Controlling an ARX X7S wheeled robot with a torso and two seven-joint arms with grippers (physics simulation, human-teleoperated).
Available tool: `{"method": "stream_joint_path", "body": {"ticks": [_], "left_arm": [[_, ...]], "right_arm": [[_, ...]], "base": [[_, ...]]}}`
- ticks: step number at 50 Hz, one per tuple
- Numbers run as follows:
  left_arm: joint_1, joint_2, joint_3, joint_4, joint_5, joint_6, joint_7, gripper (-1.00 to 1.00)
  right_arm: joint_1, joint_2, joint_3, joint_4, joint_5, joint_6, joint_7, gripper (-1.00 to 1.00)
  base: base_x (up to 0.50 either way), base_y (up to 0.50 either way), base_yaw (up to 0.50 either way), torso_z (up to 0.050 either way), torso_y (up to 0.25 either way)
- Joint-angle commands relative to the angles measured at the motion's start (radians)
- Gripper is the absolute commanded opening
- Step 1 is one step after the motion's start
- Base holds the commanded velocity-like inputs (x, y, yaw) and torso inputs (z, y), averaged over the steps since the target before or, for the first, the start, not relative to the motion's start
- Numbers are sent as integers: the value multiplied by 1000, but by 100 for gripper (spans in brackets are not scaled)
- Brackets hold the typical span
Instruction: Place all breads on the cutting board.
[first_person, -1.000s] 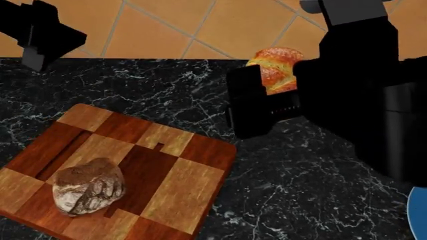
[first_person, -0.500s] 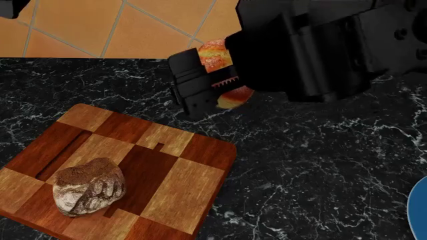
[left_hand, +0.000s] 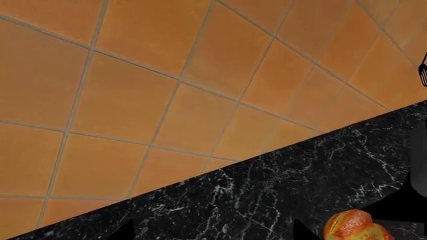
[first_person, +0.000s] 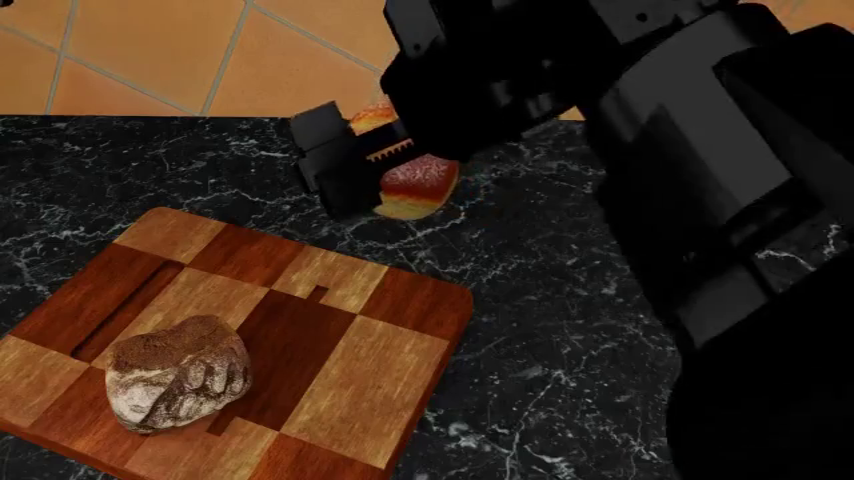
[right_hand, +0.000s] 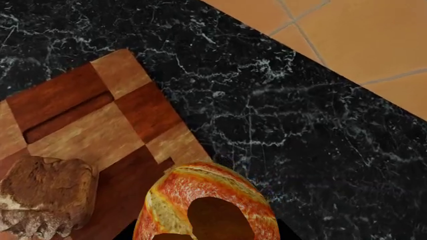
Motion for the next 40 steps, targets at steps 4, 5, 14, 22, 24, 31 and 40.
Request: {"method": "stream_joint_path", "body": {"ticks": [4, 5, 14, 22, 24, 31, 40], "left_arm": [[23, -11, -1, 15, -16, -10, -4, 100], [26, -14, 0, 24, -11, -5, -8, 100], [35, -29, -32, 49, -52, -4, -48, 100], [62, -42, -36, 59, -53, 12, -51, 100], [65, -44, -36, 60, -53, 13, -50, 100], [69, -53, -37, 56, -52, 12, -63, 100], [66, -60, -34, 63, -50, 8, -55, 100]], "right_arm": [[-12, -81, -143, 91, 6, -50, -127, -100], [-24, -81, -149, 80, 17, -53, -116, -100], [-67, -81, -177, 60, 126, -81, -44, -100], [-114, -81, -199, 41, 229, -171, 31, -100], [-122, -81, -204, 24, 254, -183, 36, -100], [-150, -81, -218, -1, 280, -214, 65, -100], [-176, -81, -220, -34, 280, -209, 75, -100]], "base": [[0, 0, 0, 0, 0], [0, 0, 0, 0, 0], [0, 0, 0, 0, 0], [0, 0, 0, 0, 0], [0, 0, 0, 0, 0], [0, 0, 0, 0, 0], [0, 0, 0, 0, 0]]}}
